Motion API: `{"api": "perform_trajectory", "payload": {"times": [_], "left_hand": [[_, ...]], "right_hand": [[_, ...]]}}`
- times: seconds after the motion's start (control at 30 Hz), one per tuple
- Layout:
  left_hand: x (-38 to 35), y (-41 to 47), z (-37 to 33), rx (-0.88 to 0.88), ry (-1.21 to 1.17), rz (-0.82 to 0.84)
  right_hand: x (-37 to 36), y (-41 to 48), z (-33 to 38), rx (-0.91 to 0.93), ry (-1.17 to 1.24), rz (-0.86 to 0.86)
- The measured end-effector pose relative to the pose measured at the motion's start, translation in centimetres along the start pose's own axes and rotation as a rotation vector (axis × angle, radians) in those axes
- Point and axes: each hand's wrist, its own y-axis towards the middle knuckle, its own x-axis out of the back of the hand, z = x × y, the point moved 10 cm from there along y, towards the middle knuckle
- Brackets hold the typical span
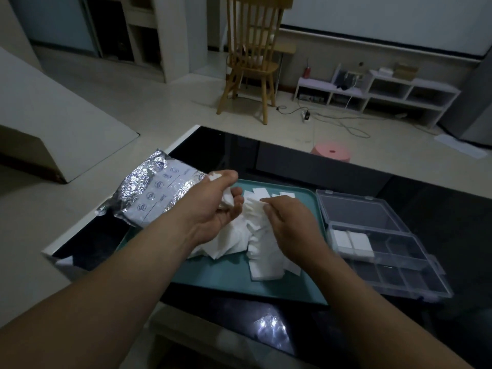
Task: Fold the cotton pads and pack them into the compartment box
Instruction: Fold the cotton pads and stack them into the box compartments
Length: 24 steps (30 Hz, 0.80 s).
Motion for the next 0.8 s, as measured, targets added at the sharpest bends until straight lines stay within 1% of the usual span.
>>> {"api": "perform_trajectory", "payload": {"times": [0.1, 0.2, 0.27, 0.37, 0.43, 0.5, 0.6, 0.67, 0.73, 0.8], "left_hand": [[-1.1, -0.2, 1.3, 0.009, 0.035, 0.026], [-2.7, -0.7, 2.2, -0.007, 0.077, 0.078], [-3.6, -0.8, 2.6, -0.009, 0.113, 0.12], [-4.4, -1.2, 3.0, 0.022, 0.077, 0.18], [-4.6, -1.4, 3.3, 0.036, 0.064, 0.198], [-4.9, -1.6, 3.7, 0.061, 0.059, 0.236], [-5.1, -2.0, 4.0, 0.092, 0.123, 0.29], [-5.8, -2.6, 4.6, 0.14, 0.169, 0.373], [-6.3, -2.8, 5.4, 0.202, 0.162, 0.451], [-6.3, -2.7, 6.1, 0.25, 0.14, 0.472]], "right_hand": [[2.4, 0.0, 0.0, 0.005, 0.088, -0.134], [4.0, -0.5, 0.7, 0.023, 0.129, -0.204], [4.6, -1.2, 1.8, 0.061, 0.124, -0.232], [5.3, -2.4, 3.6, 0.14, 0.085, -0.253], [5.5, -2.9, 3.9, 0.155, 0.047, -0.256], [5.9, -3.3, 4.0, 0.175, 0.067, -0.253], [6.0, -3.6, 4.2, 0.196, 0.178, -0.151], [5.5, -3.7, 4.2, 0.2, 0.206, -0.046], [5.0, -3.6, 4.1, 0.202, 0.211, 0.049], [4.6, -3.5, 3.6, 0.166, 0.29, 0.148]]}}
